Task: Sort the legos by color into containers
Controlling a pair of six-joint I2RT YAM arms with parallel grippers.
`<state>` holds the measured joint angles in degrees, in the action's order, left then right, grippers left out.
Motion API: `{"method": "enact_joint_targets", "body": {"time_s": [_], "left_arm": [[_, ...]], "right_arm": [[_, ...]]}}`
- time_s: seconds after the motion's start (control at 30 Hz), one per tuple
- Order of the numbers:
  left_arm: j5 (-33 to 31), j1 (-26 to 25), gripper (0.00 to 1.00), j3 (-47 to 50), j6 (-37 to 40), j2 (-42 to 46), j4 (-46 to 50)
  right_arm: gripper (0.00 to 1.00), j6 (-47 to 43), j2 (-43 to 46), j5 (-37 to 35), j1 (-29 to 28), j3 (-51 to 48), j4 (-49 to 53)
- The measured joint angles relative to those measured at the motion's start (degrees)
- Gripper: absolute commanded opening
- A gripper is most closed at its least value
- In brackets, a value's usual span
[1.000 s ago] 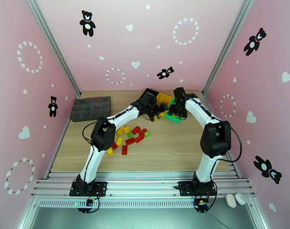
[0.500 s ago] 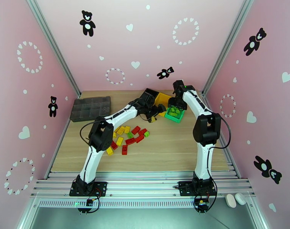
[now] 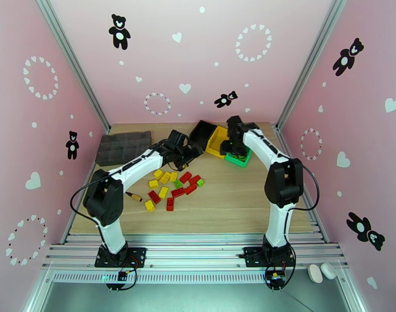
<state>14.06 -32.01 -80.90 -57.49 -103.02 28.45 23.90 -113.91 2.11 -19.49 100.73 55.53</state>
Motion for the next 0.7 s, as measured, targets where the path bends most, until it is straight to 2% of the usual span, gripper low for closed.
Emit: {"method": "enact_joint_targets", "body": {"time_s": [0.3,0.5,0.7], "left_arm": [[-4.8,1.1,0.95,10.7,-0.6,7.9,1.1],[-6.8,1.2,0.95,17.7,-2.0,14.1,1.0],[-7.8,1.5,0.95,23.9,-4.1,18.9,0.9]], "right_arm": [[0.74,-3.3,0.0,5.3,-10.1,-7.2,-2.9],[0.77,-5.1,0.1,5.6,-14.2,-14.2,-4.6],[0.75,-5.4,0.1,5.0,-18.1,-16.7,-5.2]]}}
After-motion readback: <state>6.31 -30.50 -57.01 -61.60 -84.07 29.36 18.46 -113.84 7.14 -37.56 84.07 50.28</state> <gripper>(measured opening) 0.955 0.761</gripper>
